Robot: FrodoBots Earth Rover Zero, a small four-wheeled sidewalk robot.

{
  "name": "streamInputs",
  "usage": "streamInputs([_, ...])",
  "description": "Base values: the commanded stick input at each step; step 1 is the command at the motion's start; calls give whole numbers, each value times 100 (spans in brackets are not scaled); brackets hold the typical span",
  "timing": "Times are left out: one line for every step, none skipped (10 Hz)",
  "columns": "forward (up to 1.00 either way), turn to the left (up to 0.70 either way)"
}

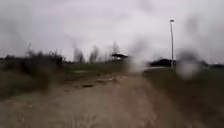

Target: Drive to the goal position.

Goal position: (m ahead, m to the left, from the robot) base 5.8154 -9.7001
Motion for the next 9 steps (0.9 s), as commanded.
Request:
streamInputs([100,0])
streamInputs([100,0])
streamInputs([100,0])
streamInputs([100,0])
streamInputs([100,0])
streamInputs([100,0])
streamInputs([100,0])
streamInputs([100,0])
streamInputs([100,0])
